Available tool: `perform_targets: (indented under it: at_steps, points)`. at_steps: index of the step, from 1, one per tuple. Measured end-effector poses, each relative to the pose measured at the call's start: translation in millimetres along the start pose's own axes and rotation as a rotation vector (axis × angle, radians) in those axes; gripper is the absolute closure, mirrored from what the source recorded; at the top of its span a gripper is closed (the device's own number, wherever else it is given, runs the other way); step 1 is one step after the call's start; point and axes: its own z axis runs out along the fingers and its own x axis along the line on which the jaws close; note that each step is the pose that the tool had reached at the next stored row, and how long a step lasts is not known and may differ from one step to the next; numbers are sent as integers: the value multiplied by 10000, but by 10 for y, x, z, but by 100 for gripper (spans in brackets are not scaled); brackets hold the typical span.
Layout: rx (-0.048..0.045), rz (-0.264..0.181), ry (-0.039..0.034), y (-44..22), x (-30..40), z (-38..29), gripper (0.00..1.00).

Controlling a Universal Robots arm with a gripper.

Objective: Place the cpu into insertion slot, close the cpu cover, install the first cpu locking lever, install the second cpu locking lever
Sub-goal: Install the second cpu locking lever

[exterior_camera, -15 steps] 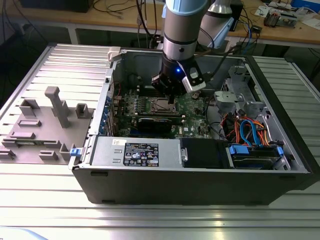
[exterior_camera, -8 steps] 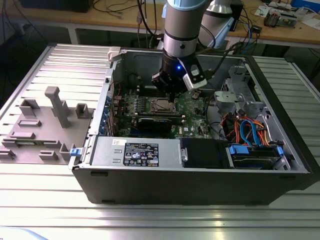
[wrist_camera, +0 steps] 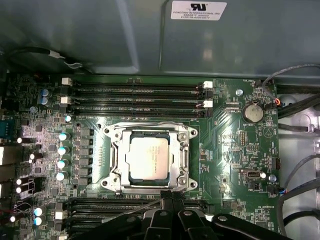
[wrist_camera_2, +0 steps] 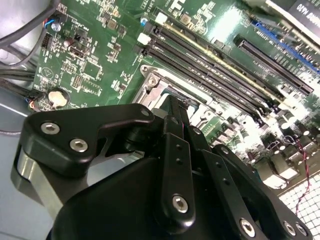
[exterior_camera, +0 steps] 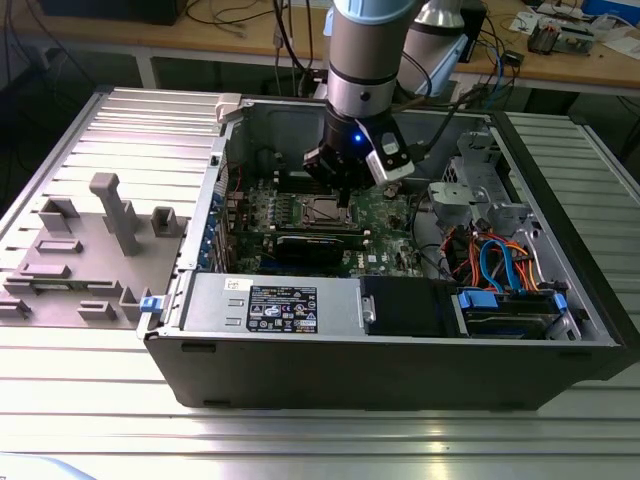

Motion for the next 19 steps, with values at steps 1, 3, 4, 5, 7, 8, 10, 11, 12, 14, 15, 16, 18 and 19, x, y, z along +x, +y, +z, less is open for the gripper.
perform_targets:
  at_steps: [1, 3, 4, 5, 7, 8, 10, 11, 12, 14, 15, 16, 18, 19]
  points:
    - [0, 0, -1, -17, 0, 0, 89]
    - [-1, 0, 0, -44, 1, 0, 89]
    - [-1, 0, 0, -54, 1, 1, 89]
    - [-1, 0, -1, -60, 1, 1, 89]
    - [-2, 2, -1, -63, 2, 2, 89]
    - [-1, 1, -1, -63, 1, 1, 89]
    - [0, 0, -1, -66, 1, 1, 89]
    - [-1, 0, -1, -66, 1, 1, 89]
    - [0, 0, -1, -66, 1, 1, 89]
    - [-1, 0, 0, -67, 1, 1, 89]
    - [-1, 0, -1, -67, 1, 1, 89]
    - [0, 0, 0, -69, 2, 0, 89]
    - [0, -1, 0, -75, 2, 0, 89]
    - [-1, -1, -1, -81, 1, 0, 89]
